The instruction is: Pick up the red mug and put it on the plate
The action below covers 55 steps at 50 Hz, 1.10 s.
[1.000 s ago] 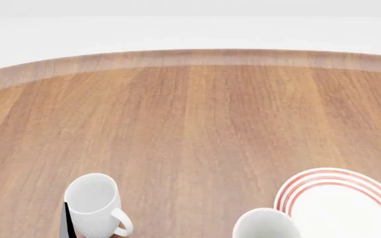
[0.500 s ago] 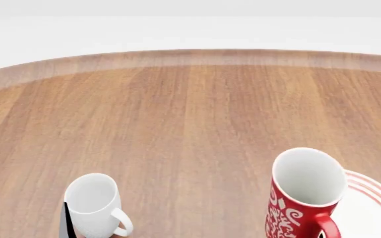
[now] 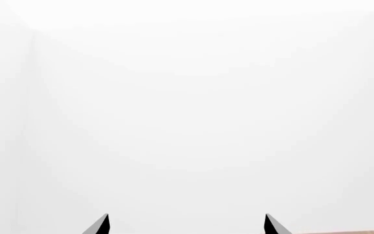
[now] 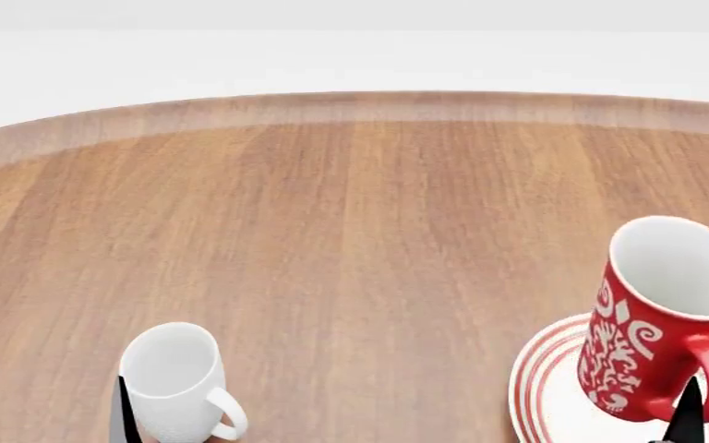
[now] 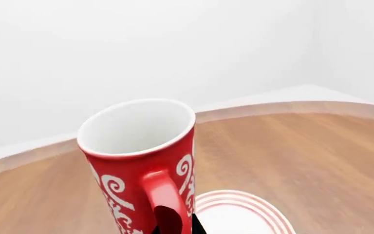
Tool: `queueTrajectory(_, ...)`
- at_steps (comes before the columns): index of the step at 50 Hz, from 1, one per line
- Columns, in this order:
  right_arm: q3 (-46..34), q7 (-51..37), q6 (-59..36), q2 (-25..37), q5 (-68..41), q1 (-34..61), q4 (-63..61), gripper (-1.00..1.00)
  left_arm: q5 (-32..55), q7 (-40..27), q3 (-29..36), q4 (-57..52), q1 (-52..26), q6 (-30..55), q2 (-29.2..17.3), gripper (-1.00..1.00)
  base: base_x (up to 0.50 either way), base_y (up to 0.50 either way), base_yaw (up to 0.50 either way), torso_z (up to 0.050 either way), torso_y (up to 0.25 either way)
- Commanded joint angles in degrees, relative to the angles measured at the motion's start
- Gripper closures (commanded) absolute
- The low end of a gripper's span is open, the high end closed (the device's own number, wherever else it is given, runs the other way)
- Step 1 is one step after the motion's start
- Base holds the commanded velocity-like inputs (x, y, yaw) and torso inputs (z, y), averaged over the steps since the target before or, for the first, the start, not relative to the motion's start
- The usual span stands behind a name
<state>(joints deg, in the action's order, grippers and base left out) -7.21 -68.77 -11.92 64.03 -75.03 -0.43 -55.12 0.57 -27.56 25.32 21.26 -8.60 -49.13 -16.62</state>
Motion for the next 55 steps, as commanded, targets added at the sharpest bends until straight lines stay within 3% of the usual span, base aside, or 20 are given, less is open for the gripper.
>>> queueTrajectory(1, 4.01, -1.0, 2.69, 1.78, -1.67, -2.02, 1.61, 1.0, -0.08, -0.13, 0.15, 0.11, -0.08, -0.2, -0.08, -1.0, 0.0, 0.0, 0.0, 0.0, 0.0)
queueTrajectory(13, 4.1, -0.98, 2.59, 1.71, -1.69, -2.03, 1.61, 1.0, -0.06, -0.27, 0.29, 0.11, -0.12, -0.21, -0.16, -1.0, 0.0, 0.0, 0.0, 0.0, 0.0)
queueTrajectory(17, 5.64, 0.39, 0.65, 6.61, -3.56, 1.12, 6.05, 1.0, 0.32, -0.07, 0.48, 0.04, -0.13, -0.08, -0.23, -1.0, 0.0, 0.0, 0.0, 0.0, 0.0)
queueTrajectory(22, 2.21, 7.26, -5.9, 9.42, -8.11, 15.44, 13.02, 1.0, 0.5, -0.03, 0.6, -0.1, -0.11, 0.19, -0.31, -1.0, 0.0, 0.0, 0.0, 0.0, 0.0)
queueTrajectory(30, -4.88, 13.56, -20.48, 8.06, -8.52, 37.39, 20.22, 1.0, 0.62, -0.15, 0.65, 0.04, -0.16, -0.1, -0.29, -1.0, 0.0, 0.0, 0.0, 0.0, 0.0)
queueTrajectory(31, -3.6, 16.06, -18.22, 7.54, -8.18, 36.67, 21.31, 1.0, 0.5, -0.22, 0.63, 0.05, -0.17, -0.12, -0.29, -1.0, 0.0, 0.0, 0.0, 0.0, 0.0)
queueTrajectory(36, -7.77, 20.28, -27.05, 5.43, -9.56, 47.66, 27.22, 1.0, 0.37, -0.32, 0.66, -0.01, -0.17, 0.0, -0.34, -1.0, 0.0, 0.0, 0.0, 0.0, 0.0)
queueTrajectory(48, -14.41, 31.13, -35.95, -2.21, -3.13, 64.09, 42.19, 1.0, 0.09, -0.67, 0.66, 0.04, -0.2, -0.07, -0.37, -1.0, 0.0, 0.0, 0.0, 0.0, 0.001)
queueTrajectory(55, -16.22, 38.71, -34.05, -5.43, 2.36, 68.16, 50.44, 1.0, -0.08, -0.84, 0.69, 0.1, -0.24, -0.19, -0.39, -1.0, 0.0, 0.0, 0.0, 0.0, 0.0)
